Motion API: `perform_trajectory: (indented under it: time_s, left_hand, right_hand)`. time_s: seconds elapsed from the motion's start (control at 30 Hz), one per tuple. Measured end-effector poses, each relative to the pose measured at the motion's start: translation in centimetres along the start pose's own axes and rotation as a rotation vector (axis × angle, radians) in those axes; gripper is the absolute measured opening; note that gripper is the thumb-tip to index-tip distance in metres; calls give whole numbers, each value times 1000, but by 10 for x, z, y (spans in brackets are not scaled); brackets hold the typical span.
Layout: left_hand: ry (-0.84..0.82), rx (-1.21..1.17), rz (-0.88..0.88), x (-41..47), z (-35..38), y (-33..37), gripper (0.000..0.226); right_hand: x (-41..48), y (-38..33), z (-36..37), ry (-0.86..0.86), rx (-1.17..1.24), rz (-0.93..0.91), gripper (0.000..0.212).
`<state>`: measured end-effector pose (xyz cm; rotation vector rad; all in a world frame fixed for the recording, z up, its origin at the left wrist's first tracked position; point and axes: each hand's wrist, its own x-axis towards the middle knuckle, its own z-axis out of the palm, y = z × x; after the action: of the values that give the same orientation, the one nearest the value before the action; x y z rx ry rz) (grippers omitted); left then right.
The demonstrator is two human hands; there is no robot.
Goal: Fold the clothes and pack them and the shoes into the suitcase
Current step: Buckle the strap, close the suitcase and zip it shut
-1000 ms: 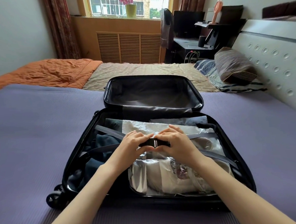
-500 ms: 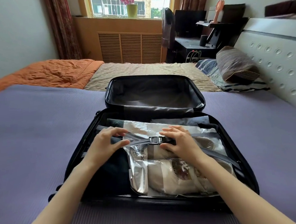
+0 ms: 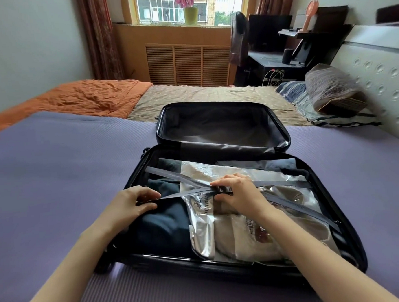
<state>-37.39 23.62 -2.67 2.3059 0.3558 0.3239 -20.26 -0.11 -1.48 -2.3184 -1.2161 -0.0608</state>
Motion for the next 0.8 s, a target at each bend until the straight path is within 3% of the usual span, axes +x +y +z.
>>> perform_trajectory:
  time_s: [0.23,0.3,0.4,0.5,0.57,0.67,0.8]
  left_hand:
    - [249,66,21,-5,-3,8,26]
    - [241,19,34,-10,-3,10,25]
    - [195,-36,13,-19,-7,3,20]
    - [277,137,38,-23,-13,-12,14]
    - [246,259,56,-19,-12,-16,14]
    - [187,263,0,-9,-7,-8,12]
    - [191,311,-35,-2,-1,-2,15]
  right_hand:
    - [3,1,1,214,-17,-32,31]
    - [5,2,2,243,-49,-39,32]
    - [5,3,1,171,-68,2,33]
    - [2,4,4,123,-1,31,33]
    - [1,1,4,112,57,36,29]
    - [2,1,6,77,26,43,21]
    - [0,1,8,77,21,83,27]
